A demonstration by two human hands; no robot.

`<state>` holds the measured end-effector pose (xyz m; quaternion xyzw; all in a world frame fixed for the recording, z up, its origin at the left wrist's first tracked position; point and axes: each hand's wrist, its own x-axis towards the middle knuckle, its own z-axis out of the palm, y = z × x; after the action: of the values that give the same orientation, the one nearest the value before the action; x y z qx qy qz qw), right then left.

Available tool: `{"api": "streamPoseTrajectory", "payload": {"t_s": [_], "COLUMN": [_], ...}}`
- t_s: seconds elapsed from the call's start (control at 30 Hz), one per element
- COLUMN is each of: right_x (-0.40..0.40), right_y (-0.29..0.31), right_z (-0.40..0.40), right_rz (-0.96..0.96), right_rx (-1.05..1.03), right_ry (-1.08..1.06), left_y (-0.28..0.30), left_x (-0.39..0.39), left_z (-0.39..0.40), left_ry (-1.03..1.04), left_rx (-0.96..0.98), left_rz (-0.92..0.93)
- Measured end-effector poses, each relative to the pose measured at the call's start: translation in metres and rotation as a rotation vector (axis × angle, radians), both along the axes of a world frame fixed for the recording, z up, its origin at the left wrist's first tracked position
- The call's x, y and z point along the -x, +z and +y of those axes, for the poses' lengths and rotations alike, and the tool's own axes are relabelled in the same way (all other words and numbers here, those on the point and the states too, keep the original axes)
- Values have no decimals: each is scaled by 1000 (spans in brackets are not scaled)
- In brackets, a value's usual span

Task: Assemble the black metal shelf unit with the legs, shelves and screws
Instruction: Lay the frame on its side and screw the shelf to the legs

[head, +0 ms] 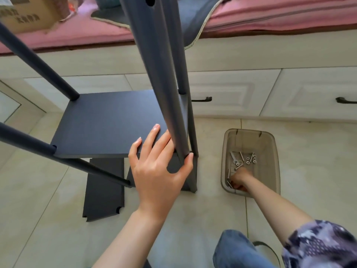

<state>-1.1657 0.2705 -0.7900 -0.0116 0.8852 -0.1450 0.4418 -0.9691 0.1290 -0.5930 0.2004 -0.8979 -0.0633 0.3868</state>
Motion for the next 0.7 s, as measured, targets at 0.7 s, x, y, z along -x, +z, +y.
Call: {"api": "streamPoseTrajectory", "payload": {"t_s": [0.7], "right_x": [5], "right_y": [6], "right_z": [1], "right_rz": [92], "right_rx": [171], "right_ry": [-226], "left_y": [5], "left_x": [-3], "left_z": [-1], "left_ry": [-46], "left_rx": [-32], "left_rz": [-35]}}
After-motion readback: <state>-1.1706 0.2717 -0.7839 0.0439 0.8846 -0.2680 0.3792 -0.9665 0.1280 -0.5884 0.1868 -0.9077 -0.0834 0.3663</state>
